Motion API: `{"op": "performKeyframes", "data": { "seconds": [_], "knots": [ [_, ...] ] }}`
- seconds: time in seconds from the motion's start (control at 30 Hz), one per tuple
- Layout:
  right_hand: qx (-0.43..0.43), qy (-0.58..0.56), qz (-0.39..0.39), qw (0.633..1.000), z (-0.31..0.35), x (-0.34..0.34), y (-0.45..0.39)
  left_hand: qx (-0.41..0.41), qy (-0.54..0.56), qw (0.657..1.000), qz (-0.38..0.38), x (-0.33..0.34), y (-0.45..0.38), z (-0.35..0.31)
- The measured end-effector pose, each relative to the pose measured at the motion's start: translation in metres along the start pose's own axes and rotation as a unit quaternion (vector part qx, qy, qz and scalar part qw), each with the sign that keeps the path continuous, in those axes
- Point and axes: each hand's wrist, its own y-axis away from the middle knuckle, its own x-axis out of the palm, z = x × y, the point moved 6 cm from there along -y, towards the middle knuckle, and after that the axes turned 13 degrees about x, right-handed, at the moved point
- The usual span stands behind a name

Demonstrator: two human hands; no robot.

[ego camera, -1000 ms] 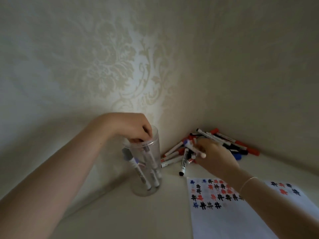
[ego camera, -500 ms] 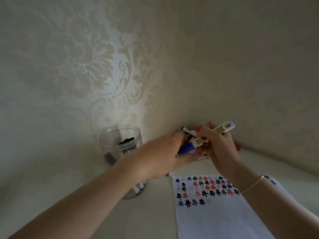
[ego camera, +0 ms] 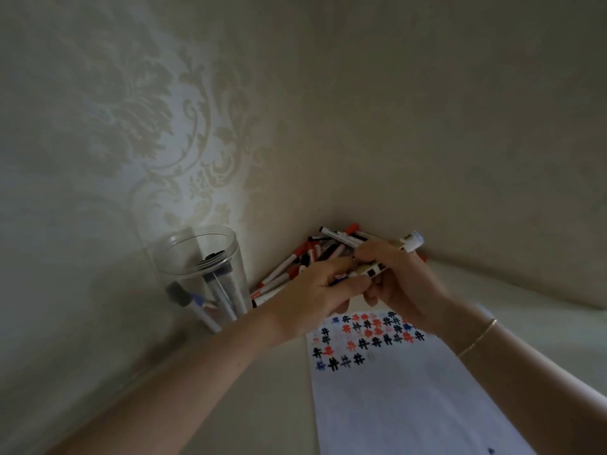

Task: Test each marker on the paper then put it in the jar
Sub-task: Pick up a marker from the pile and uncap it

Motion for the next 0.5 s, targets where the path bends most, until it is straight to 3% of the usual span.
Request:
{"op": "performKeyframes", "data": {
  "seconds": [0.2, 0.33, 0.4, 0.5],
  "knots": [
    [0.006, 0.009, 0.016, 1.000, -0.007, -0.006, 0.008, -0.028, 0.111, 0.993, 0.017, 0.011, 0.002, 0.015],
    [0.008, 0.005, 0.057, 0.998, 0.003, -0.012, 0.014, -0.092, 0.245, 0.965, 0.025, 0.012, 0.015, 0.035],
    [-0.010, -0.027, 0.016, 0.999, 0.012, -0.029, 0.013, -0.100, 0.187, 0.977, 0.005, 0.001, 0.020, 0.047],
    [-0.043, -0.059, -0.125, 0.989, 0.015, -0.065, 0.007, -0.110, 0.033, 0.992, -0.050, -0.020, 0.023, 0.072]
  ]
}}
